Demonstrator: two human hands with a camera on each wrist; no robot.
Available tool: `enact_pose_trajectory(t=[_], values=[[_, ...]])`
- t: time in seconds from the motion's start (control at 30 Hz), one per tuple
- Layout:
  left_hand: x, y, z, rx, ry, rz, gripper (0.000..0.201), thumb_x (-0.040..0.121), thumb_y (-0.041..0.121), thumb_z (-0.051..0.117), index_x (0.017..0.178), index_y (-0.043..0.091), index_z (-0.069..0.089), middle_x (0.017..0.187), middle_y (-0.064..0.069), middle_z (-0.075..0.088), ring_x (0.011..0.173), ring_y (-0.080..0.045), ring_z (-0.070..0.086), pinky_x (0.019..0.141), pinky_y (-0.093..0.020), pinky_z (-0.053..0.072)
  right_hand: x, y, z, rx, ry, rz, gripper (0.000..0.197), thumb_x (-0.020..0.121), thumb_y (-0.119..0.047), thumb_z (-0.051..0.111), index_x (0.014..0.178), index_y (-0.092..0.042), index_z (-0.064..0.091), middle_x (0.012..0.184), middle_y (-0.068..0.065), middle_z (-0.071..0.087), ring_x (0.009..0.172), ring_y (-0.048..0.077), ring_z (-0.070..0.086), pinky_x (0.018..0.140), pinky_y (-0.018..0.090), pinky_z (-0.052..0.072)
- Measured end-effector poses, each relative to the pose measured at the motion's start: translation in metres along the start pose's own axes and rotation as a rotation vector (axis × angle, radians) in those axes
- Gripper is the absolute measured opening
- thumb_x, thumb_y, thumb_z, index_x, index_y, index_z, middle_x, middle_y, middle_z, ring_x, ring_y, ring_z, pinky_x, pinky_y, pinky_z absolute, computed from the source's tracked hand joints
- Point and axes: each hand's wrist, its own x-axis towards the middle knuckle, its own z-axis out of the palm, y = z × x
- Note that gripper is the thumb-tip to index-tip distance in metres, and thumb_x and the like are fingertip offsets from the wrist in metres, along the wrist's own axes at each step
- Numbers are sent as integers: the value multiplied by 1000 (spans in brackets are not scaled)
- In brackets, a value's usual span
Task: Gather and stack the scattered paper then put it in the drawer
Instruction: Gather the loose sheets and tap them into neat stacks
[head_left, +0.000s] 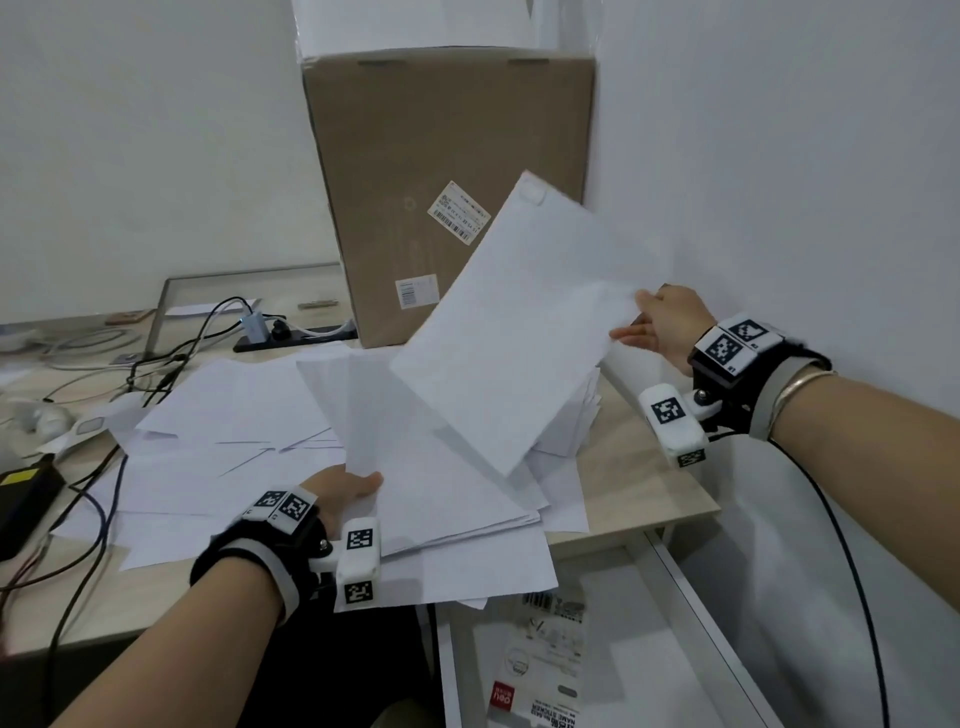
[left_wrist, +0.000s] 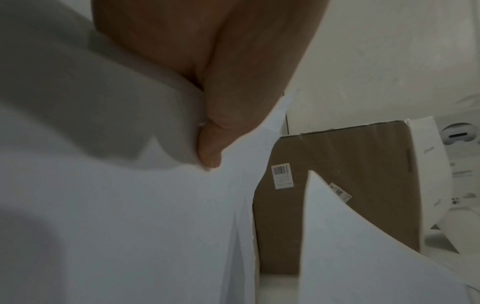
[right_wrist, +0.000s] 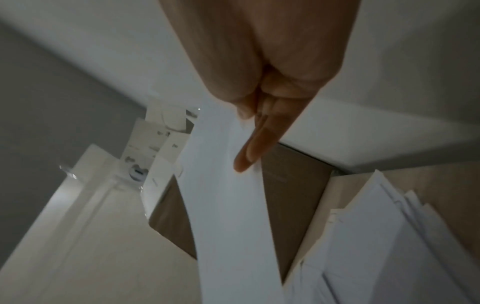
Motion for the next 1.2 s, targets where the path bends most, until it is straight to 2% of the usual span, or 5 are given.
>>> enact_pose_trajectory(t=[0.47, 0.57, 0.73, 0.97, 1.2], values=[[-4, 11, -7, 100, -132, 21, 39, 96, 38, 52, 115, 3, 54, 90, -15, 63, 81, -30, 60, 76, -33, 48, -9, 68, 69, -462, -338, 177, 22, 101, -12, 41, 80, -8, 46, 72, 13, 51, 41, 10, 64, 40, 18, 51], [7, 8, -9, 280, -216, -4, 69, 67, 67, 70, 118, 22, 63, 119, -16, 66, 117, -38, 58, 103, -45, 40, -14, 89, 90, -397, -348, 206, 36, 97, -16, 53, 131, -9, 46, 113, 11, 56, 64, 14, 67, 68, 25, 57], [4, 5, 4, 271, -115, 142, 40, 86, -2, 63, 125, -1, 55, 106, -14, 63, 97, -29, 61, 97, -45, 50, -26, 114, 91, -687, -351, 180, 77, 91, -30, 61, 151, -11, 17, 141, 11, 43, 116, 26, 55, 92, 36, 51], [-9, 12, 9, -53, -71, 301, 10, 91, 1, 58, 98, 7, 60, 80, -10, 60, 70, -24, 55, 66, -32, 47, -17, 95, 57, -227, -293, 322, 122, 43, -53, 91, 143, -9, 35, 139, 10, 53, 121, 29, 55, 103, 46, 44], [-28, 77, 17, -180, -78, 544, 28, 92, 7, 59, 119, 1, 59, 111, -15, 66, 98, -30, 64, 90, -42, 52, -24, 22, 54, 172, -343, 72, 38, 84, -14, 70, 118, 1, 62, 100, 15, 73, 93, 32, 70, 86, 49, 55]])
